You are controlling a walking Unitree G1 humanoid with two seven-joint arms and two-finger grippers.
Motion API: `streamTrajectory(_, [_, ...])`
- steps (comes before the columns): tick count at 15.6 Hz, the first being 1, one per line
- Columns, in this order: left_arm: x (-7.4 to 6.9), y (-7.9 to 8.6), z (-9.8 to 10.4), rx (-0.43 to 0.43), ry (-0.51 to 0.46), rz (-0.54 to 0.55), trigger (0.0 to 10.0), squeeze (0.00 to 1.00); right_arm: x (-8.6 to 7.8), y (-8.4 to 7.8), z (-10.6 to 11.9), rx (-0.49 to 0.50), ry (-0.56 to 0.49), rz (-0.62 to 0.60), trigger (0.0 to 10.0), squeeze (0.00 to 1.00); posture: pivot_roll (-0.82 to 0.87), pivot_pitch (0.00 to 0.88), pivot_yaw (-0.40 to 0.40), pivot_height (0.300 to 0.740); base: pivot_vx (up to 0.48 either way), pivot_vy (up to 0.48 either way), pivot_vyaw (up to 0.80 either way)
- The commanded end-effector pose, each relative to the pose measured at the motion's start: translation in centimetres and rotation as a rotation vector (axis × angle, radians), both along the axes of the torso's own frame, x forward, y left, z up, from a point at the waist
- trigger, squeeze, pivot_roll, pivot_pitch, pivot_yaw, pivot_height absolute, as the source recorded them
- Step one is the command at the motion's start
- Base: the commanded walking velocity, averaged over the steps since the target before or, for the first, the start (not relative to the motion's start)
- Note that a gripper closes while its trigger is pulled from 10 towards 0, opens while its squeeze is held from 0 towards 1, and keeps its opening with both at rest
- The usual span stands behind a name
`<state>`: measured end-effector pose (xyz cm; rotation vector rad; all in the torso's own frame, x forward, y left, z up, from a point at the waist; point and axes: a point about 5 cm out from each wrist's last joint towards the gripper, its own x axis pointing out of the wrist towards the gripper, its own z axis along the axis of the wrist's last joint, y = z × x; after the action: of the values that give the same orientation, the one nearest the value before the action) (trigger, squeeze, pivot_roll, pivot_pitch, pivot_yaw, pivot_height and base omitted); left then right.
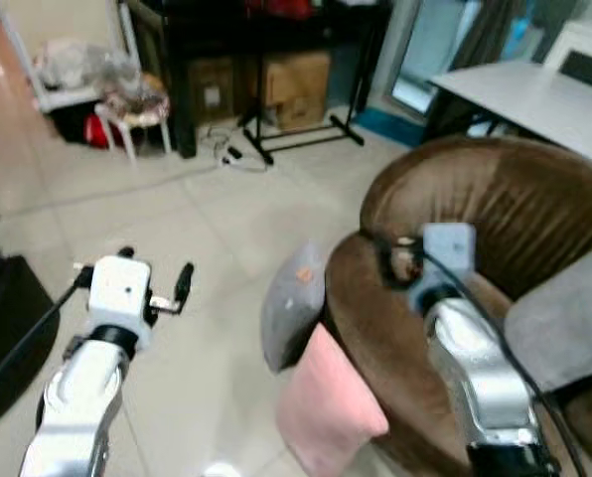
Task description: Move the pillow to the sofa from floor
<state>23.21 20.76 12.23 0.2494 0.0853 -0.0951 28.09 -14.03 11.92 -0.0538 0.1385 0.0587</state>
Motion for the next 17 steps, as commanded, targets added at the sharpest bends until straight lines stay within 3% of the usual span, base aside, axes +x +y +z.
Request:
streamTrajectory(1, [0.2, -0.8, 0.2, -0.004, -0.007, -0.047, 10.0, 0.00, -0.2, -1.2, -0.1, -0.014, 0.005, -0.037, 10.0, 1.00, 0.03, 0.000, -0.018, 0.740, 0.281, 0.000, 0.00])
streamTrajectory(7, [1.2, -1.1, 0.4, -0.007, -0.020, -0.097, 10.0, 0.00, -0.9, -1.4, -0.6, -0.018, 0.009, -0.059, 10.0, 1.00, 0.01, 0.000, 0.019, 0.740, 0.231, 0.000, 0.00])
streamTrajectory(17, [0.3, -1.3, -0.6, -0.024, -0.022, -0.039, 10.0, 0.00, -0.8, -1.8, -0.8, -0.023, 0.015, -0.018, 10.0, 1.00, 0.03, 0.000, -0.055, 0.645, 0.000, 0.000, 0.00])
